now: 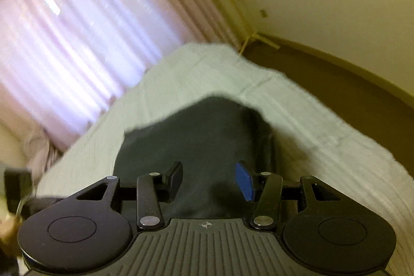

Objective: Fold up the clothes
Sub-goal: 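Lower the bundle onto the top of the stack with both grippers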

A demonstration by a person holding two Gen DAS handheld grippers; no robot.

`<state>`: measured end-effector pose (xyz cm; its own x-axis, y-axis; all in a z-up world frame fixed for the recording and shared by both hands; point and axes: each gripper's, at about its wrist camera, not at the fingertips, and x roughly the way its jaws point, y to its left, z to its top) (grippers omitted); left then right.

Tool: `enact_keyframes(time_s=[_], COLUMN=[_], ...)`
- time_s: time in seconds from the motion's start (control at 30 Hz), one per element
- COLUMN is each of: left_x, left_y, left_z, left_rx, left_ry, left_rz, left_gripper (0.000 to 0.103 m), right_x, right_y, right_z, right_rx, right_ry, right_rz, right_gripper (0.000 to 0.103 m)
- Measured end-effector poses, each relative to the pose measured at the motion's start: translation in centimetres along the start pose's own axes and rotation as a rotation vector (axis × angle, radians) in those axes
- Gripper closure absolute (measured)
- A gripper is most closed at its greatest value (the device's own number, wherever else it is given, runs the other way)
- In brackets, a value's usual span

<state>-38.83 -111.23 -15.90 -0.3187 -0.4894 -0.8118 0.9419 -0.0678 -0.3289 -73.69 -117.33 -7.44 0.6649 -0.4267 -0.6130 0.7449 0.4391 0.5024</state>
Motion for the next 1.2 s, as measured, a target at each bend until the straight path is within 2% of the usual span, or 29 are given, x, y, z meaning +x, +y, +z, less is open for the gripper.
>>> enact_keyframes(time_s=[0.07, 0.13, 0.3, 0.33, 0.43, 0.53, 0.6, 0.7, 0.83, 0.93, 0.97, 1.03, 1.13, 1.2], left_x=[0.6, 0.8, 0.1, -0.2, -1.7, -2.4, -1.7, 0.7, 3.9, 5.4, 5.7, 5.6, 4.8, 3.6], left_y=[0.4, 0.4, -0.2, -0.3, -0.9, -1.4, -1.4, -0.6, 0.5, 1.1, 1.2, 1.2, 0.8, 0.3], left_z=[-0.2, -0.2, -0.1, 0.1, 1.1, 2.9, 4.7, 7.0, 8.1, 8.0, 7.9, 7.8, 7.9, 7.4], left_rx=[-0.015, -0.010, 0.016, 0.023, 0.049, 0.075, 0.093, 0.111, 0.079, 0.075, 0.072, 0.073, 0.088, 0.093], left_ry=[0.012, 0.016, 0.017, 0.014, -0.041, -0.094, -0.107, -0.101, -0.039, -0.034, -0.034, -0.034, -0.041, -0.063], left_rz=[-0.007, -0.010, 0.010, 0.011, -0.009, -0.021, -0.015, 0.018, 0.054, 0.070, 0.075, 0.072, 0.069, 0.067], left_gripper=[0.074, 0.074, 0.074, 0.077, 0.077, 0.077, 0.077, 0.077, 0.077, 0.077, 0.077, 0.077, 0.077, 0.077], right_x=[1.6, 2.9, 3.4, 3.4, 2.3, 1.7, 2.0, 4.6, 10.0, 12.7, 13.0, 12.8, 11.2, 9.1], right_y=[-1.1, -2.7, -3.8, -3.7, -2.6, -1.6, -0.8, -0.4, -1.9, -4.0, -4.6, -5.5, -4.0, -3.1], right_z=[-1.0, -1.6, -1.5, -1.3, -0.3, 1.4, 2.9, 5.2, 7.0, 6.7, 6.5, 6.1, 6.4, 6.5], right_rx=[0.027, 0.070, 0.071, 0.069, 0.055, 0.014, -0.014, -0.059, -0.057, -0.023, 0.011, 0.062, -0.039, -0.054], right_ry=[0.043, 0.079, 0.131, 0.139, 0.127, 0.044, 0.007, -0.012, 0.045, 0.103, 0.115, 0.114, 0.082, 0.022], right_rz=[-0.025, -0.053, -0.086, -0.093, -0.096, -0.063, -0.043, -0.017, -0.068, -0.115, -0.090, -0.062, -0.066, -0.073], right_gripper=[0.052, 0.057, 0.056, 0.056, 0.056, 0.056, 0.056, 0.056, 0.057, 0.056, 0.056, 0.056, 0.056, 0.056])
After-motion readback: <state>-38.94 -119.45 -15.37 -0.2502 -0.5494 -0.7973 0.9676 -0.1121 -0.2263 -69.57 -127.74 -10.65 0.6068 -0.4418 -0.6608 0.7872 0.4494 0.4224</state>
